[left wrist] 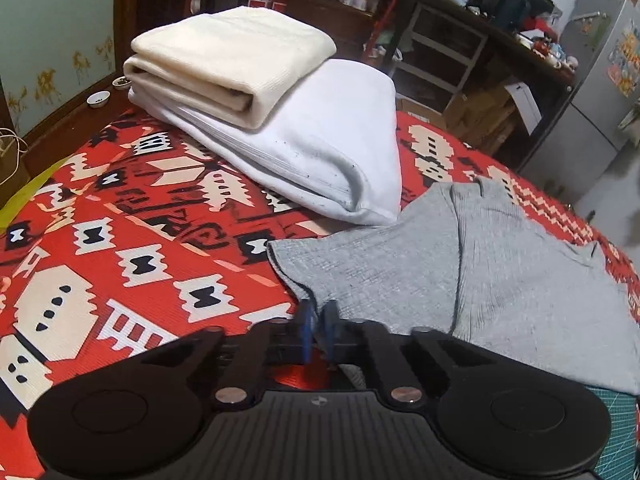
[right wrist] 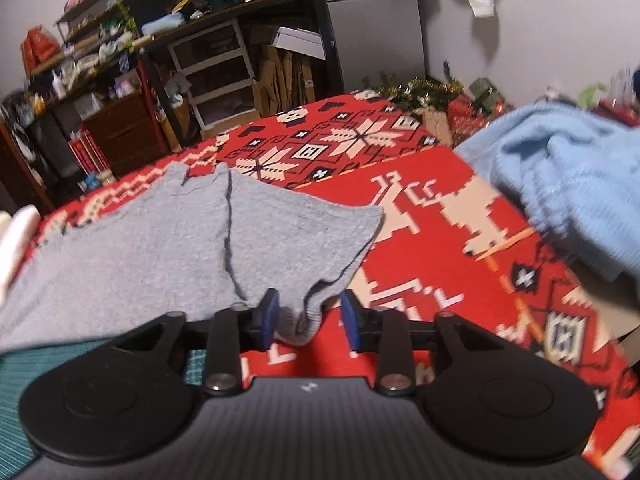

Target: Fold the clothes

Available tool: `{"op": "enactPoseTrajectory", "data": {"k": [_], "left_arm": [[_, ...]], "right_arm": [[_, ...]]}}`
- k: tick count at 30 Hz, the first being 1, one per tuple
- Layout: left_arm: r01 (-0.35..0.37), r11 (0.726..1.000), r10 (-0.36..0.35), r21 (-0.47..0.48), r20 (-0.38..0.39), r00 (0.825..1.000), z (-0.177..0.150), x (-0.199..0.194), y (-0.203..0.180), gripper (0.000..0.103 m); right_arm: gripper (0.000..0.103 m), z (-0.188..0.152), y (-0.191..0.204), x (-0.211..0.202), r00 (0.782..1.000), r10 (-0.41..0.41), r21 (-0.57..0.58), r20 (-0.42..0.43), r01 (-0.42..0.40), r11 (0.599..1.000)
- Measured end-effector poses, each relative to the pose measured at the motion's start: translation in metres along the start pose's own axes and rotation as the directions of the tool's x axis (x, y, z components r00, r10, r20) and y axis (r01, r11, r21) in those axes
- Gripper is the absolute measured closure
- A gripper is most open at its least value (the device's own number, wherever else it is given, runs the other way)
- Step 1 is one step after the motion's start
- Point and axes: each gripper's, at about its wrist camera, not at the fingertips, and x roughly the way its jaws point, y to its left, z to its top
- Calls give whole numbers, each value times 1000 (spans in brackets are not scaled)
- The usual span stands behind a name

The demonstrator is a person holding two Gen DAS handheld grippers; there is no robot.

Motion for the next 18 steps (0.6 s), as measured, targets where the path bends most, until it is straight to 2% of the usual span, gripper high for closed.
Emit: {"op": "enactPoseTrajectory", "data": {"k": [2,3,4,5,12,18], "left_arm": [[-2,1000,2,1,3,1000,-1,-1,0,100],[-4,1000,4,6,5,1000,-1,-1,0,101],[-2,1000,2,6,6,1000,-1,-3,-1,101],[0,1000,0,7,8,1000,-1,-4,-1,101],[54,996,-53,-77,15,999,0,-23,18,101],[87,992,-84,-88,37,996,3,-51,28,102]], "right_arm": [[63,0,-2,9,1000,6,31,-16,-5,1000],[69,-1,-3,12,1000,20,49,-23,-19,999],[78,-1,-3,16,999,31,56,-29,-30,998],[95,-1,-2,19,999,40,60,-34,-38,997],[98,-1,-3,5,997,66,77,-36,-63,995],[99,0,-1,-28,996,93,66,-7,-92,994]]}}
